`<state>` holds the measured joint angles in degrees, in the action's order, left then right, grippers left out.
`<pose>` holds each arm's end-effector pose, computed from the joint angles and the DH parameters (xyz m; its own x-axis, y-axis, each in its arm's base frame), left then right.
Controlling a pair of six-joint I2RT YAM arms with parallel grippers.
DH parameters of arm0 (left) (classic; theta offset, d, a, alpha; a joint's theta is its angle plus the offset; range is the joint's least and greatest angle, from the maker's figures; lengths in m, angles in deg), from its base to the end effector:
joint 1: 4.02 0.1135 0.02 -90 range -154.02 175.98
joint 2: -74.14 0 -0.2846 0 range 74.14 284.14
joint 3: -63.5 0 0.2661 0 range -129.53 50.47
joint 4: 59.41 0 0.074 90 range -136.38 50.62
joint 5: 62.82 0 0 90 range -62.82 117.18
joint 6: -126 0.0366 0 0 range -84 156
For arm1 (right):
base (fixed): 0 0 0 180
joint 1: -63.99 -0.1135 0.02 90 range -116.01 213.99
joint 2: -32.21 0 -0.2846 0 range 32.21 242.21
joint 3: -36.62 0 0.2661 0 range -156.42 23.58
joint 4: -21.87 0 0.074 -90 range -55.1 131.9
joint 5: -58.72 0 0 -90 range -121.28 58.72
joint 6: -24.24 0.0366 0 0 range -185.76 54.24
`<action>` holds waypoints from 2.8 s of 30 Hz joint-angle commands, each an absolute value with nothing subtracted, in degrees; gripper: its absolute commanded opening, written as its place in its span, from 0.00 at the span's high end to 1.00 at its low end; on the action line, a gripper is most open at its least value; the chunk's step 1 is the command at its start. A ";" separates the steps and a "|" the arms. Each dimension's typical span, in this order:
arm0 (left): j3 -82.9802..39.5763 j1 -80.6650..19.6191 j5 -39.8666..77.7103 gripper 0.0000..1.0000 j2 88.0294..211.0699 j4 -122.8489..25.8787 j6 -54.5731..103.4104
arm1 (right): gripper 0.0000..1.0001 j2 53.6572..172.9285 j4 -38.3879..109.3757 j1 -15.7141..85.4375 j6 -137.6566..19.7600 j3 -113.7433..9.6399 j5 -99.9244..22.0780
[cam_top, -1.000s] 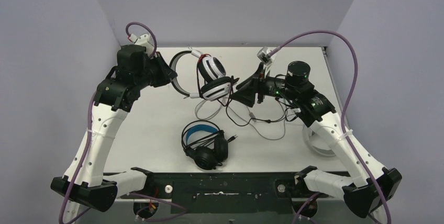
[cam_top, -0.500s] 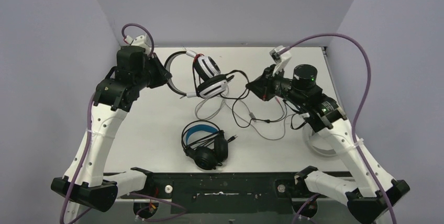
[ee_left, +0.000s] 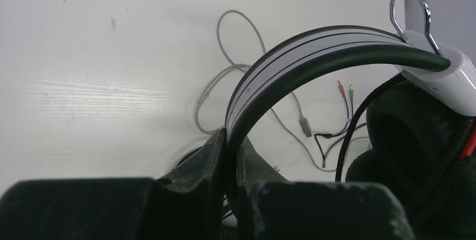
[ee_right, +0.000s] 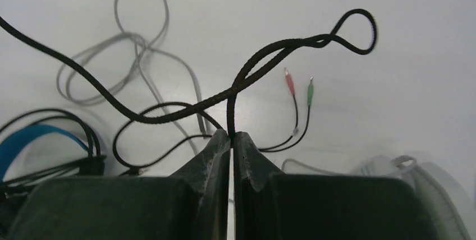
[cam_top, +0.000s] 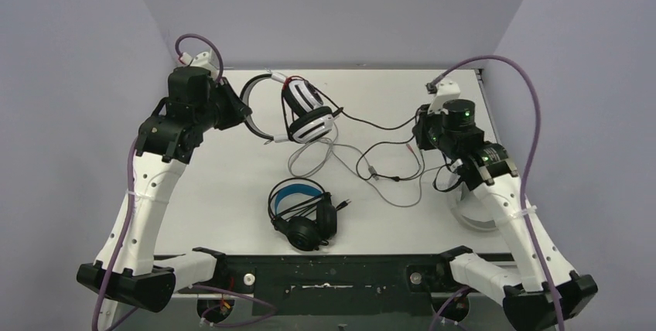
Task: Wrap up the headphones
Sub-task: Wrap the headphones cable around the headphones.
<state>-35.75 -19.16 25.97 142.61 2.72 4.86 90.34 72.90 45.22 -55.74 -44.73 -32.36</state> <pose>0.2301 -0.0631 0.4569 -0.5739 -0.3803 -0.7253 -0.0213 0.8923 -0.4510 0.2006 0.0689 0.4085 -0.4937 0.0159 -0.8695 -0.2555 0.9530 0.1626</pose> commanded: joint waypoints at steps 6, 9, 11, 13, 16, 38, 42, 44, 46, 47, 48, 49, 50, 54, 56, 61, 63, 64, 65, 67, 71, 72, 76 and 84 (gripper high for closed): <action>-44.10 -18.55 11.33 1.00 144.54 -5.18 -3.06 | 1.00 104.66 64.10 45.27 -60.58 -34.53 -41.55; -46.27 -18.50 10.47 1.00 145.01 -4.77 -3.89 | 1.00 110.34 63.21 45.58 -60.12 -34.67 -41.91; -47.72 -18.45 9.97 1.00 145.20 -4.90 -4.79 | 0.98 113.43 62.85 45.79 -58.91 -35.15 -44.49; -48.91 -18.44 9.53 1.00 145.40 -5.35 -5.91 | 0.89 116.92 63.86 45.80 -58.76 -36.80 -47.85; -50.52 -18.51 9.17 1.00 145.92 -5.77 -7.35 | 0.70 119.96 64.90 45.84 -58.68 -38.44 -49.56; -55.26 -18.56 7.85 1.00 145.52 -6.48 -10.10 | 0.05 120.99 2.82 34.74 -47.08 -35.39 -71.41; -55.34 -18.70 7.59 1.00 145.60 -6.73 -10.29 | 0.07 125.02 -6.94 34.17 -42.71 -34.39 -68.08; -55.50 -18.76 7.75 1.00 145.64 -6.84 -10.41 | 0.17 127.81 -8.28 34.05 -40.64 -35.67 -70.14; -55.97 -18.79 7.99 1.00 145.84 -6.94 -10.47 | 0.23 129.23 -10.26 33.75 -38.70 -35.49 -71.09; -56.17 -18.78 8.35 1.00 145.94 -7.18 -10.66 | 0.24 129.76 -11.81 33.49 -38.05 -34.73 -70.76; -56.18 -18.79 8.84 1.00 146.01 -7.56 -10.87 | 0.24 130.27 -13.31 33.20 -37.33 -34.05 -69.97; -56.06 -18.83 9.17 1.00 145.98 -8.37 -11.60 | 0.24 131.09 -14.17 32.81 -36.83 -33.76 -69.46; -55.87 -18.79 9.40 1.00 146.00 -9.41 -12.18 | 0.24 132.07 -14.97 32.44 -36.28 -33.91 -69.29; -56.88 -19.17 10.40 1.00 146.60 -10.83 -13.56 | 0.23 135.65 -17.25 31.11 -34.53 -35.28 -68.92; -57.73 -19.15 11.79 1.00 146.89 -10.43 -13.17 | 0.28 136.59 -17.13 30.95 -34.22 -35.72 -68.87; -57.54 -19.08 20.43 1.00 146.49 -11.73 -13.00 | 0.56 135.69 -15.62 30.66 -33.63 -32.95 -69.04; -55.31 -19.23 24.21 1.00 146.01 -17.22 -15.66 | 0.67 133.93 -15.16 30.43 -33.59 -30.16 -67.86; -53.61 -19.71 26.06 1.00 145.88 -20.45 -16.77 | 0.74 132.77 -15.19 30.25 -33.58 -28.81 -67.57; -52.64 -19.92 27.49 1.00 146.10 -22.29 -17.68 | 0.81 131.38 -14.79 30.16 -33.58 -27.37 -67.12; -53.82 -20.05 31.10 1.00 147.51 -22.97 -17.40 | 0.91 127.84 -11.00 30.15 -35.10 -25.22 -65.36; -55.69 -19.89 38.67 1.00 149.68 -23.42 -15.36 | 0.98 119.87 4.47 29.18 -42.19 -24.02 -60.61; -56.15 -20.17 40.86 1.00 150.01 -23.94 -13.97 | 0.98 117.08 8.47 28.73 -43.95 -24.02 -59.07; -57.90 -21.81 49.65 1.00 151.71 -24.29 -7.15 | 0.99 109.18 24.61 25.67 -50.01 -25.27 -53.69; -49.69 -29.62 68.39 1.00 151.11 -30.24 2.22 | 1.00 99.89 45.03 15.20 -56.90 -33.54 -41.98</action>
